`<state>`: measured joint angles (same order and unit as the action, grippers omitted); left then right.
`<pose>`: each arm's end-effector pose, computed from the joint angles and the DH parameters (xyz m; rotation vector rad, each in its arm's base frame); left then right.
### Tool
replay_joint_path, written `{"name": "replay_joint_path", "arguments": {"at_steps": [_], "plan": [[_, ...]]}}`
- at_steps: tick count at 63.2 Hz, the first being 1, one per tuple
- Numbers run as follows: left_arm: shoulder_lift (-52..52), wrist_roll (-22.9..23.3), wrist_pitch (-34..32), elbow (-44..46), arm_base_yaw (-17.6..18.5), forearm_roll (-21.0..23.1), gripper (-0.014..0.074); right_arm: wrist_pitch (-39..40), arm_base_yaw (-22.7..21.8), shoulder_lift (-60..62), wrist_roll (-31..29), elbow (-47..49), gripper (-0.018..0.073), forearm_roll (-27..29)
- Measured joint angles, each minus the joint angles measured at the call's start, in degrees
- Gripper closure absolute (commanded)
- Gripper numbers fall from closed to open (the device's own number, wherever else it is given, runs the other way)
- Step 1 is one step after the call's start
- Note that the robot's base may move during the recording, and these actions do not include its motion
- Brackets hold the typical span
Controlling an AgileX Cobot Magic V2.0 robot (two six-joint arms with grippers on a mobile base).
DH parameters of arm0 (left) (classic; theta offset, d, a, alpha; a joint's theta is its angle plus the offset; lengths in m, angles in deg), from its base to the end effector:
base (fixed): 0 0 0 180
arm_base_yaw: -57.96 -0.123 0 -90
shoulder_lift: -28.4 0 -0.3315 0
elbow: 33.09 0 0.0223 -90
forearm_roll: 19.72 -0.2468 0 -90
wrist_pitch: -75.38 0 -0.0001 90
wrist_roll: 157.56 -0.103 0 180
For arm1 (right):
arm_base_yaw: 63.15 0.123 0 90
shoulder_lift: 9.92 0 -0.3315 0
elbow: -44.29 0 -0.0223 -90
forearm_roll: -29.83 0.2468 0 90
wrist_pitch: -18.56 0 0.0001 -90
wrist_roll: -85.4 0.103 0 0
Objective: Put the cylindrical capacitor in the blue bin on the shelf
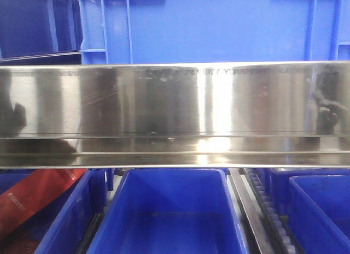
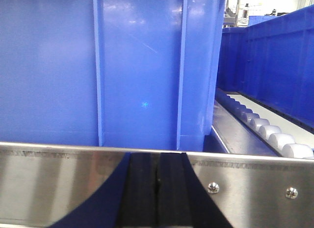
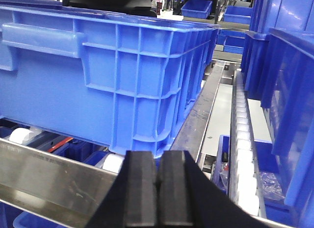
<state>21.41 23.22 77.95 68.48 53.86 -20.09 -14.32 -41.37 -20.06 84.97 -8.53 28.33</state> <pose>0.0181 0.0013 0.2088 -0.0607 1.5347 0.0514 -0.0126 -0.0066 0.3029 -0.3309 1.6458 0.2527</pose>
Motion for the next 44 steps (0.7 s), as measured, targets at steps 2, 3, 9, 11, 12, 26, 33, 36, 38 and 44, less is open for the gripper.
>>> {"name": "replay_joint_path", "arguments": {"at_steps": [2,3,9,11,12,26,33,36,38,44], "plan": [[0.0,0.0,0.0,0.0,0.0,0.0,0.0708,0.0,0.0,0.0,0.0,0.0,0.0715,0.1],[0.0,0.0,0.0,0.0,0.0,0.0,0.0708,0.0,0.0,0.0,0.0,0.0,0.0715,0.1],[0.0,0.0,0.0,0.0,0.0,0.0,0.0708,0.6,-0.5,0.0,0.0,-0.2,0.0715,1.0],[0.0,0.0,0.0,0.0,0.0,0.0,0.0708,1.4,-1.1,0.0,0.0,-0.3,0.0715,1.5],[0.0,0.0,0.0,0.0,0.0,0.0,0.0708,2.0,-1.9,0.0,0.0,-0.5,0.0715,1.5],[0.0,-0.1,0.1,0.0,0.0,0.0,0.0708,6.8,-16.5,0.0,0.0,-4.1,0.0715,5.5],[0.0,-0.1,0.1,0.0,0.0,0.0,0.0708,9.1,-21.2,0.9,0.0,-7.8,0.0715,6.6],[0.0,-0.1,0.1,0.0,0.0,0.0,0.0708,11.0,-22.0,1.8,0.0,-10.1,0.0715,6.8],[0.0,-0.1,0.1,0.0,0.0,0.0,0.0708,12.4,-22.2,2.4,0.0,-11.5,0.0715,7.0],[0.0,-0.1,0.1,0.0,0.0,0.0,0.0708,15.5,-22.2,3.1,0.0,-15.8,0.0715,7.0]]}}
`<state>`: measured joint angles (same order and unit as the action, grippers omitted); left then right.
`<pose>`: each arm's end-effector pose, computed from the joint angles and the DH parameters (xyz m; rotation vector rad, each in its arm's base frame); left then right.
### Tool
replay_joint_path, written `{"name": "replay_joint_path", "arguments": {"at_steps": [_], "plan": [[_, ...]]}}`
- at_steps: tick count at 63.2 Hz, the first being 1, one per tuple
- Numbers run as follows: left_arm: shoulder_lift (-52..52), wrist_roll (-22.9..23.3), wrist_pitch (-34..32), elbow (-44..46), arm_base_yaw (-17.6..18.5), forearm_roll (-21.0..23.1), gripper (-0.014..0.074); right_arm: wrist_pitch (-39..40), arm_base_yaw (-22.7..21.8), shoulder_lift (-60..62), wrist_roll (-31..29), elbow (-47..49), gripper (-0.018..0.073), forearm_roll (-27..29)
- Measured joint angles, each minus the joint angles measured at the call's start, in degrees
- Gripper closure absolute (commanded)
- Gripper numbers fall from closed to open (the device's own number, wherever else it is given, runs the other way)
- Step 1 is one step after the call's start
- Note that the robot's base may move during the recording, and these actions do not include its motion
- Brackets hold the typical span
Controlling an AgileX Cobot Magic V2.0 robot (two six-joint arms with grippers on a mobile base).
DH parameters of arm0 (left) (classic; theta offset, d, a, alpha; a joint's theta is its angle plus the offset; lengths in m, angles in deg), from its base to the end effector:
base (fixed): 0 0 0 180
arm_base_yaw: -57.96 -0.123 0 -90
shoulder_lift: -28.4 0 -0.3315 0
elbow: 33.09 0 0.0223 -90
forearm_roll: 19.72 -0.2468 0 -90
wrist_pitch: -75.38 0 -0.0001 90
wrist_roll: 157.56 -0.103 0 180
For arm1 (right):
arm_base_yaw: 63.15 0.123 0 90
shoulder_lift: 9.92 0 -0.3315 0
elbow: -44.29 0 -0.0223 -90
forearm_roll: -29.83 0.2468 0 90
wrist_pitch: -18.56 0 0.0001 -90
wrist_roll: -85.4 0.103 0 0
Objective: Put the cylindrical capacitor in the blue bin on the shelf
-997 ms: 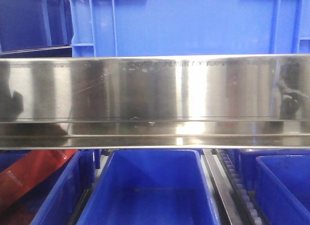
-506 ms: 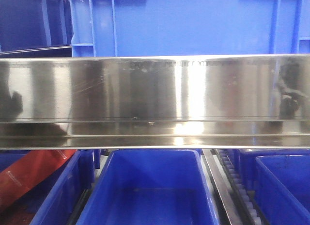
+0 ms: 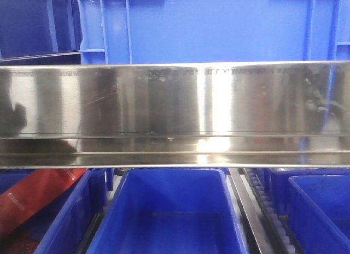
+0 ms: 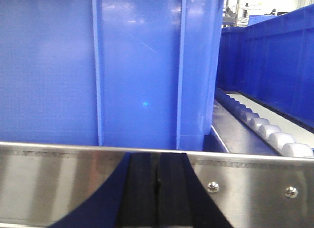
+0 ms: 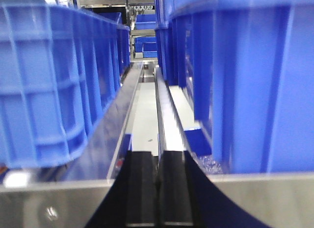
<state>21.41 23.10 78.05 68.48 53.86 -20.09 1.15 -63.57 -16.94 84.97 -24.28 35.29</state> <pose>0.0181 0.0013 0.2086 -0.0591 1.5366 0.0531 0.0073 0.0029 0.2412 0.0517 1.6216 0.0817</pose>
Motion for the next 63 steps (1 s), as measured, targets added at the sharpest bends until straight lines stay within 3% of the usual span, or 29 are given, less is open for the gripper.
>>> {"name": "replay_joint_path", "arguments": {"at_steps": [17,63], "plan": [[0.0,0.0,0.0,0.0,0.0,0.0,0.0708,6.8,0.0,0.1,-0.1,-9.1,0.0715,-1.6],[0.0,0.0,0.0,0.0,0.0,0.0,0.0708,10.3,0.0,0.1,-0.4,-9.7,0.0715,-1.4]]}}
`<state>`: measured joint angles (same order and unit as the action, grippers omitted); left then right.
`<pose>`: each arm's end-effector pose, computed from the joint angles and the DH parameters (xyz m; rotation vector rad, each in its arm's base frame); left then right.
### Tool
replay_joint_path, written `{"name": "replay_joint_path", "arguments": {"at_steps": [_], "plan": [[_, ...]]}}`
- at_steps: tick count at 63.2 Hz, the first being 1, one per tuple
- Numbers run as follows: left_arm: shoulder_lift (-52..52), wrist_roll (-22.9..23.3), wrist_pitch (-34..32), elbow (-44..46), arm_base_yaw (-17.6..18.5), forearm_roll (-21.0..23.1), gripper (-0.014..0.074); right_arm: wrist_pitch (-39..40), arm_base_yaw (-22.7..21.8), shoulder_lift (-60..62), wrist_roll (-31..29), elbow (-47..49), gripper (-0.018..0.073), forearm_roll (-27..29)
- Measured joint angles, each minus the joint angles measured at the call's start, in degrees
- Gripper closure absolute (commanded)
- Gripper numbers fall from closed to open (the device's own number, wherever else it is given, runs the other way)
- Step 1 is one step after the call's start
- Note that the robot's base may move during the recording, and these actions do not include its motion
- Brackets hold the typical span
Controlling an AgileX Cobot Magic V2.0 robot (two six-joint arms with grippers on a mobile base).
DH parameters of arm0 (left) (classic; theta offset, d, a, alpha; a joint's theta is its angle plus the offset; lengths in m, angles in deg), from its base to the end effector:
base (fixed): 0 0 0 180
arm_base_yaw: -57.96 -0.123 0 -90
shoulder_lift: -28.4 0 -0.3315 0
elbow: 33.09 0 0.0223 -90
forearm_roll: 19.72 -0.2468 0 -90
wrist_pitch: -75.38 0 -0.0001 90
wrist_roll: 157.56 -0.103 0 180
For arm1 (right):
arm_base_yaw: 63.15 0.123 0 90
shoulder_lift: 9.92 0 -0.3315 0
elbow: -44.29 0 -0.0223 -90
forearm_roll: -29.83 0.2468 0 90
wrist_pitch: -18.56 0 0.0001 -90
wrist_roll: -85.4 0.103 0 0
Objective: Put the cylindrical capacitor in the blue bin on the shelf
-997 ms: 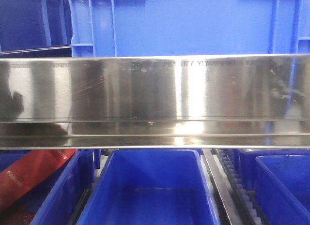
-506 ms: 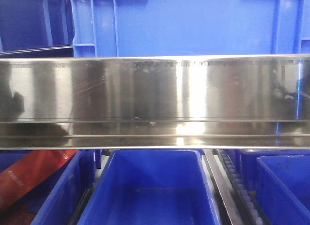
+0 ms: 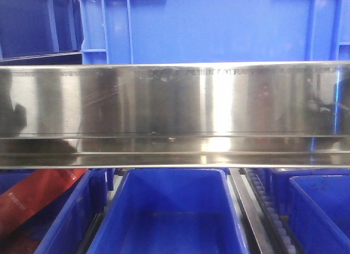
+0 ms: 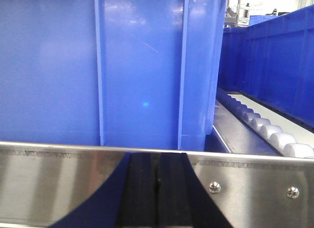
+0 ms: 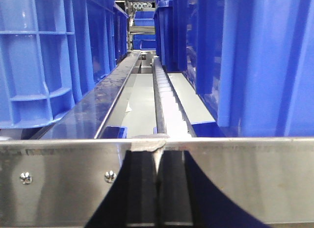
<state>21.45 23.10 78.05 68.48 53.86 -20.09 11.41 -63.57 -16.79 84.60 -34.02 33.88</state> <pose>0.0180 0.0013 0.2086 -0.0591 1.5359 0.0531 0.0178 0.0008 0.2014 0.0444 1.6107 0.0449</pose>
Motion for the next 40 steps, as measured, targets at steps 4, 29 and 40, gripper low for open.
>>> {"name": "replay_joint_path", "arguments": {"at_steps": [4,29,40], "plan": [[0.0,0.0,0.0,0.0,0.0,0.0,0.0708,0.0,0.0,0.0,0.0,0.0,0.0715,0.0],[0.0,0.0,0.0,0.0,0.0,0.0,0.0708,0.2,0.0,0.0,0.0,0.0,0.0715,0.0],[0.0,0.0,0.0,0.0,0.0,0.0,0.0708,0.2,0.0,0.0,0.0,0.0,0.0715,0.0]]}}
